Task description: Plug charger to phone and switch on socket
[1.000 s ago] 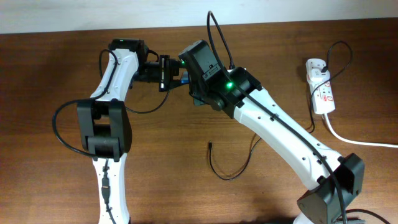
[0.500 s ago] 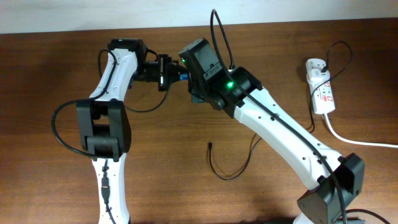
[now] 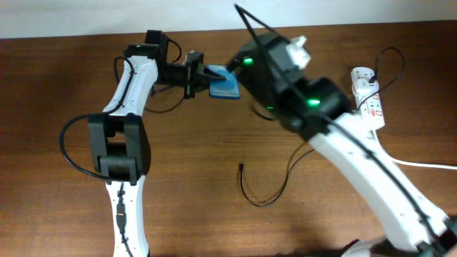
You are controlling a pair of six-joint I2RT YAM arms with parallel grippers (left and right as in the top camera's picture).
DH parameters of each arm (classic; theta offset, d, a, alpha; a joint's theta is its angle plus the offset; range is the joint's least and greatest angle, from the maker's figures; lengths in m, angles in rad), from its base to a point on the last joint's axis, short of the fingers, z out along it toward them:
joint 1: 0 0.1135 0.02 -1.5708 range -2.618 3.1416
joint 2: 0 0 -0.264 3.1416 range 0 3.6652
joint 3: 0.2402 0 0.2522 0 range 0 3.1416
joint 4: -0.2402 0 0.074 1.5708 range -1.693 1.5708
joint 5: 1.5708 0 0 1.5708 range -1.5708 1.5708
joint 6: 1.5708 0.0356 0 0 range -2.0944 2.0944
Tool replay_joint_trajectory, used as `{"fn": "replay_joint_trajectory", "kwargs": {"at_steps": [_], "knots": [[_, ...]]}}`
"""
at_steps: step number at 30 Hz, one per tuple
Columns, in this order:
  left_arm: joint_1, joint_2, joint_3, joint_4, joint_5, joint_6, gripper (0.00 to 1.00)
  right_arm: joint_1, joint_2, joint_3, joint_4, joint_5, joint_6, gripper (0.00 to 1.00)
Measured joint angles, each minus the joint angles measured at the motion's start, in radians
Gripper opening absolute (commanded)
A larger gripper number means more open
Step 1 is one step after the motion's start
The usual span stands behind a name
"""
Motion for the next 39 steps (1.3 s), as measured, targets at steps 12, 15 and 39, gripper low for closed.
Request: {"fn": "replay_joint_trajectory", "kwargs": {"at_steps": [12, 15, 39], "knots": [[0.187, -0.301, 0.013, -0.057, -0.423, 0.616, 0.00, -0.056, 0.097, -0.427, -0.159, -0.275, -0.370, 0.98], [0.185, -0.299, 0.011, -0.080, -0.571, 0.620, 0.00, -0.001, 0.108, -0.641, 0.062, -0.446, -0.382, 0.98], [0.176, -0.299, 0.011, -0.083, -0.608, 0.620, 0.00, 0.057, 0.265, -0.678, 0.323, -0.407, -0.296, 0.32]]}}
